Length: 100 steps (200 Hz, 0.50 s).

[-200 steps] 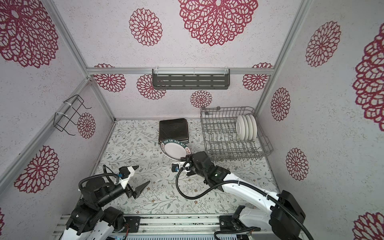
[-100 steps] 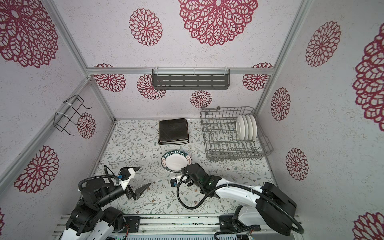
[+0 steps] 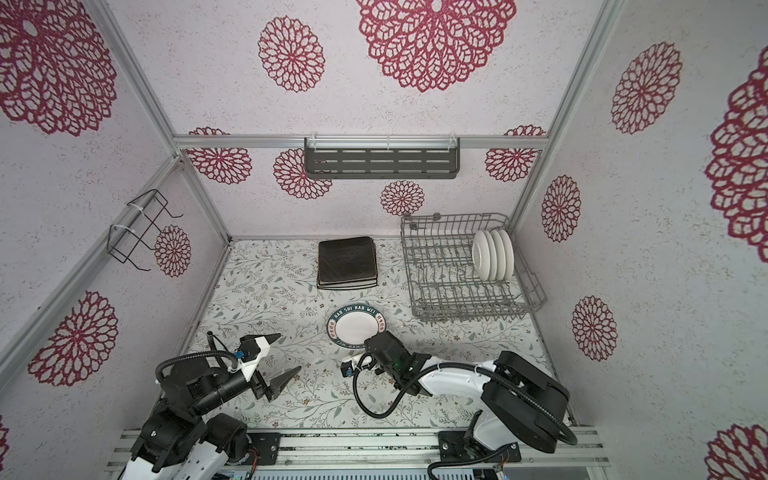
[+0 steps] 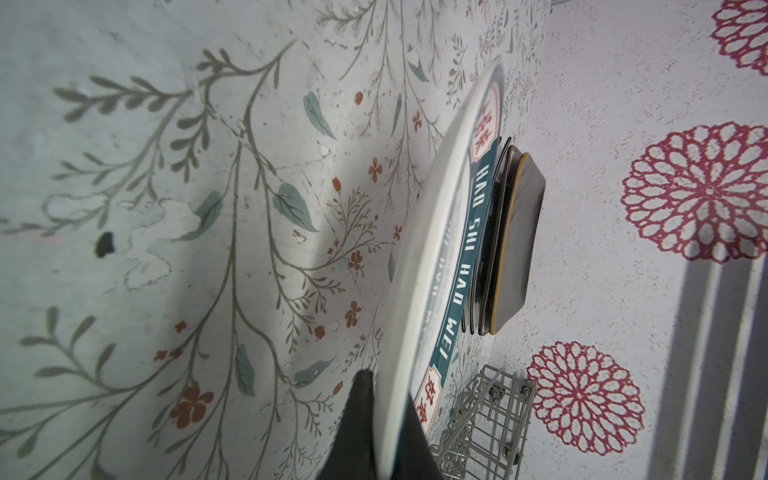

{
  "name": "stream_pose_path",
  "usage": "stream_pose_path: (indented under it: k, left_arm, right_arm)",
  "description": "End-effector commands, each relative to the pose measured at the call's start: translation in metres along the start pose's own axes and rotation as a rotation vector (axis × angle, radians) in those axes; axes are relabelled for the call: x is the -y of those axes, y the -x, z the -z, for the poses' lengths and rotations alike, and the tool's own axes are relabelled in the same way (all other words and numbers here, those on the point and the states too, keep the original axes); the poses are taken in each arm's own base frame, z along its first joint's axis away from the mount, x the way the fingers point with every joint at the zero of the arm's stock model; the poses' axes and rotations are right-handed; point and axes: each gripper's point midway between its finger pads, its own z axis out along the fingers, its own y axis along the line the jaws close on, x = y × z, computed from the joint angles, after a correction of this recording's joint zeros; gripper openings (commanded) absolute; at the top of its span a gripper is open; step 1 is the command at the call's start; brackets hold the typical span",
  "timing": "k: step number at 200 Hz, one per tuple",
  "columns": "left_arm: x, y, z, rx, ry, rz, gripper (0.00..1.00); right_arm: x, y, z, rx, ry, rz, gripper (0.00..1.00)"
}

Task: Unload the plates from the dish rack
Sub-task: 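Lower the green-rimmed plate flat onto the table near the robot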

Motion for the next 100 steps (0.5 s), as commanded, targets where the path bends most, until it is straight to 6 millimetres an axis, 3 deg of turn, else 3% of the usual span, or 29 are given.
stream_pose_path:
  k: [1, 100]
  left_arm:
    - [0.003, 0.000, -0.001, 0.015, -0.013, -0.031, 0.97]
    - [0.004, 0.002, 0.001, 0.027, -0.012, -0.032, 0.97]
  right_arm:
    - [0.020, 0.005, -0.002, -0.012, -0.068, -0.003, 0.01]
    - [-0.001, 0.006, -0.012, -0.017, 0.010, 0.041, 0.04]
